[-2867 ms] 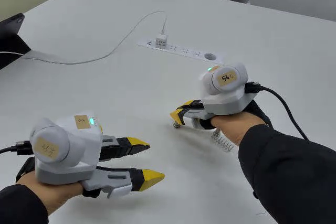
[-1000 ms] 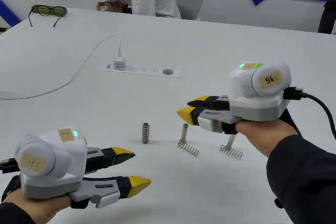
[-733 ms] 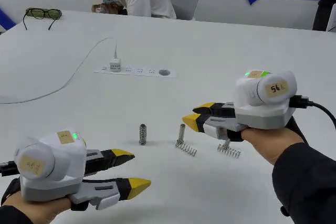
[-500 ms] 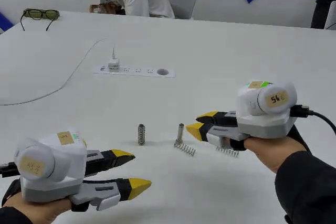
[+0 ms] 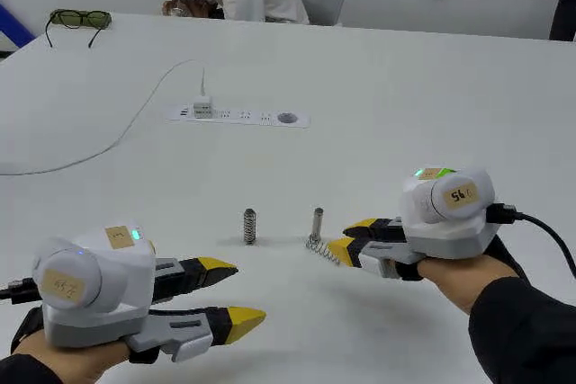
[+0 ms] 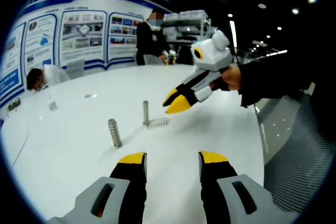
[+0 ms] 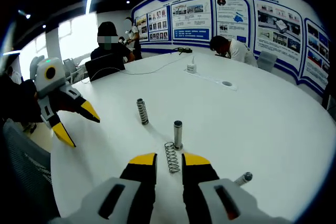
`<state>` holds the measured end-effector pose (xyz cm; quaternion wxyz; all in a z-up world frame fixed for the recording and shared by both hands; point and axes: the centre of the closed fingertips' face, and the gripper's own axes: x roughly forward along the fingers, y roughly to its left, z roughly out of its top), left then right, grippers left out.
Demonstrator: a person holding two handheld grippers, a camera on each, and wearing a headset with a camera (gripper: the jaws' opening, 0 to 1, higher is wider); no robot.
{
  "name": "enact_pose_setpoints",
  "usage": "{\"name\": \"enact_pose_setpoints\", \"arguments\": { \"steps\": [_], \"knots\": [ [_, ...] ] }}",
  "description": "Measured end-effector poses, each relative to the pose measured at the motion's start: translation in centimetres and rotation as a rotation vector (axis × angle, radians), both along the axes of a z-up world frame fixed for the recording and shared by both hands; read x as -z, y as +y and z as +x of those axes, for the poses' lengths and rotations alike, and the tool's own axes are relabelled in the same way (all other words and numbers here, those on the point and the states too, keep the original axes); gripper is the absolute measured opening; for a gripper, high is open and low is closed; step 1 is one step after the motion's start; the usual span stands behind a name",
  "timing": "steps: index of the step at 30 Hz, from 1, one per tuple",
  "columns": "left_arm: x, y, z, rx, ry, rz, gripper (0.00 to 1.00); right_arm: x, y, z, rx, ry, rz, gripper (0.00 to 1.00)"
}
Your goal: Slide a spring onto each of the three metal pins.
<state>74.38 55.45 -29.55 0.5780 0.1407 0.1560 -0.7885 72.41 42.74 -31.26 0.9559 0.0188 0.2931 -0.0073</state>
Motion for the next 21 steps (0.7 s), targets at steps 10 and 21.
{"name": "enact_pose_setpoints", "arguments": {
  "steps": [10, 21],
  "knots": [
    [0.4, -0.1, 0.0, -0.004, 0.003, 0.010, 0.40, 2.2, -0.1, 0.3, -0.031, 0.057, -0.026, 0.19],
    [0.6, -0.1, 0.2, -0.011, 0.004, 0.016, 0.39, 3.3, -0.2, 0.4, -0.031, 0.079, -0.015, 0.17]
  ]
}}
